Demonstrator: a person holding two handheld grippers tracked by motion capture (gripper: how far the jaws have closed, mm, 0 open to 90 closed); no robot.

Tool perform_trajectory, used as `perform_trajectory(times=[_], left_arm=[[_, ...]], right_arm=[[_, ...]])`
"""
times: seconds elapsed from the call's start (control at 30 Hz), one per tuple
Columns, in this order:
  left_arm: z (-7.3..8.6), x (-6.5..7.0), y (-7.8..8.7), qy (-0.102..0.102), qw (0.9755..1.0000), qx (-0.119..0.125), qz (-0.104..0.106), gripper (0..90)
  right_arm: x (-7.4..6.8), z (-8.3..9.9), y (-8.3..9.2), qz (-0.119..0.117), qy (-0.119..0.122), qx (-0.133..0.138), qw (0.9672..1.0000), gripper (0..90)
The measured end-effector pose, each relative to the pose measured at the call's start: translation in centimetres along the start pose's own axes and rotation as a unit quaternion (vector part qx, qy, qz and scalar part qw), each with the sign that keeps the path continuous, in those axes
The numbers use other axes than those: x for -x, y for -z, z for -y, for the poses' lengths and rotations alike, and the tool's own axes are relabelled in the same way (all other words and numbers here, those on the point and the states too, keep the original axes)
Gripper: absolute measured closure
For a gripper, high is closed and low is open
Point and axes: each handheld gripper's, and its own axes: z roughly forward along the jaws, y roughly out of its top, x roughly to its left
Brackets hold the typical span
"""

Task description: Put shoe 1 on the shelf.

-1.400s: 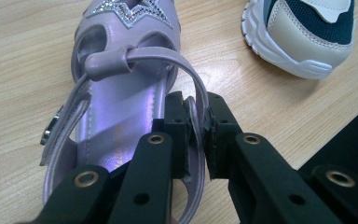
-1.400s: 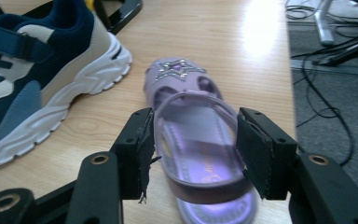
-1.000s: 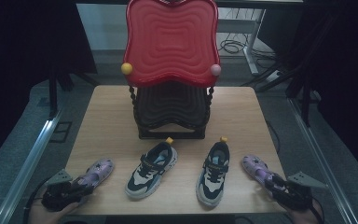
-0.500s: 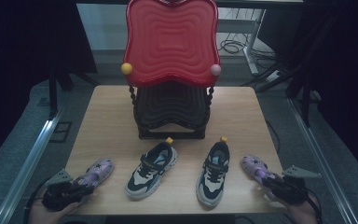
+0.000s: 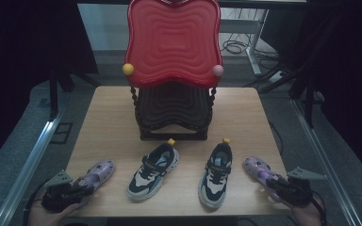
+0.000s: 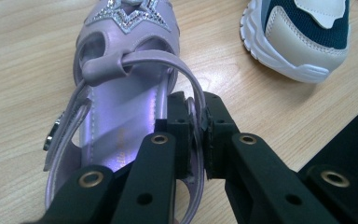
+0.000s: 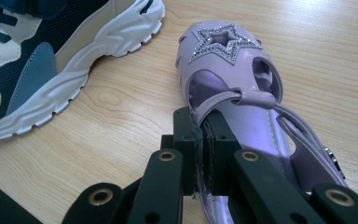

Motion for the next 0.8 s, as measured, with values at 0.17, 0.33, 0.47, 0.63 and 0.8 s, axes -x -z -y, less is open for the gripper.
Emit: perform_trajectory(times=[0.17,0.33,0.47,0.63,0.8], left_arm=[[-0.1,-0.2,0.4,0.003,0.9999,0.012,-0.002,84.6],[-0.2,-0.5,0.7,0.006,0.9998,0.021,-0.005,85.2],[-0.4,-0.8,1.3,0.01,0.9995,0.028,-0.013,85.2],[-0.5,-1.0,1.6,0.012,0.9991,0.035,-0.019,85.0],[-0.7,-1.1,1.8,0.013,0.9989,0.041,-0.019,84.7]], right_arm=[[0.2,0.1,0.1,-0.002,-0.007,0.008,0.9999,85.4],[0.2,0.0,0.2,-0.002,-0.01,0.012,0.9999,85.5],[0.3,0.0,0.3,-0.003,-0.012,0.019,0.9997,85.4],[0.4,0.0,0.5,-0.004,-0.015,0.028,0.9995,85.4],[0.5,-0.1,0.9,-0.007,-0.02,0.04,0.999,85.4]])
